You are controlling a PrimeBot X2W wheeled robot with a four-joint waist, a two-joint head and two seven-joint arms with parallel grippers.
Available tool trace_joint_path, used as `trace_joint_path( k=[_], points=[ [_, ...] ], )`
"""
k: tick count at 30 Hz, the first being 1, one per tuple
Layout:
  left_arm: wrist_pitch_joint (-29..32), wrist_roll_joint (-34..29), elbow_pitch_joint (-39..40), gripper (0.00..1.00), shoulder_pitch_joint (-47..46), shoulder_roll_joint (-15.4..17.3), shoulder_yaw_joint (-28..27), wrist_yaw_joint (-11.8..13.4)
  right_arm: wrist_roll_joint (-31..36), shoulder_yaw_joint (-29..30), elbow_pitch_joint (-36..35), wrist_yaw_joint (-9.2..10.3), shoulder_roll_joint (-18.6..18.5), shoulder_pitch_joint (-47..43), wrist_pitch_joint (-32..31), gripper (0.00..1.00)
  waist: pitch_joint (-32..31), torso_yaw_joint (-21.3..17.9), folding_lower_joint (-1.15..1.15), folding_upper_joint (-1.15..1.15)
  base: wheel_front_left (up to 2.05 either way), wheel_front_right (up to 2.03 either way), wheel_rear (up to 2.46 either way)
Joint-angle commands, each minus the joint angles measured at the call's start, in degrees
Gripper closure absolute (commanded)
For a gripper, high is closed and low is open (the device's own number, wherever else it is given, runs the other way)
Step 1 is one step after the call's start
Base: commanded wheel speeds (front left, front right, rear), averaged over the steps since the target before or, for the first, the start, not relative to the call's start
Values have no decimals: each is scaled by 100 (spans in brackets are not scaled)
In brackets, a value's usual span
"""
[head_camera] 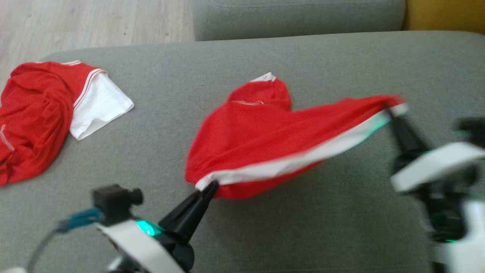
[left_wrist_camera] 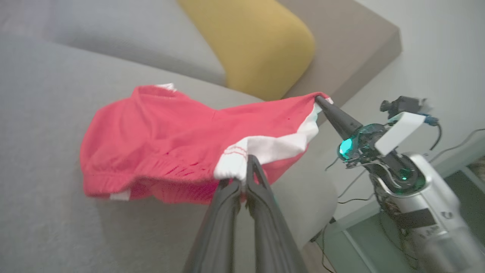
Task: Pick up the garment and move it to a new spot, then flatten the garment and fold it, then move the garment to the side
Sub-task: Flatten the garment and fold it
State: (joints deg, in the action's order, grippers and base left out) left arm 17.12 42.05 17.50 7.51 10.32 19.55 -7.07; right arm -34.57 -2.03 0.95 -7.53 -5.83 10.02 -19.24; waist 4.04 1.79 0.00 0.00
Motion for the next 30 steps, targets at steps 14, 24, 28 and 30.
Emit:
trace_joint_path(
  k=[14,24,28,30],
  points=[
    [1904,2233,3317,100,-1938,404,-685,853,-1980,1870,-3673,4,291,510,-1797,100,24,-463,0,0,0,0,0],
    [2411,1788,1436,100,-4526,641,-848,1067,-664,1675,-2018,4,294,2741,-2321,100,1301,-515,0,0,0,0,0],
    [1959,983,-210,100,-5815,702,-776,679,7,1540,-701,4,294,4205,-1622,100,1906,-506,0,0,0,0,0],
    [1493,627,-1148,100,-6429,544,-710,491,325,1478,122,4,294,4907,-1099,100,2075,-500,0,0,0,0,0]
  ],
)
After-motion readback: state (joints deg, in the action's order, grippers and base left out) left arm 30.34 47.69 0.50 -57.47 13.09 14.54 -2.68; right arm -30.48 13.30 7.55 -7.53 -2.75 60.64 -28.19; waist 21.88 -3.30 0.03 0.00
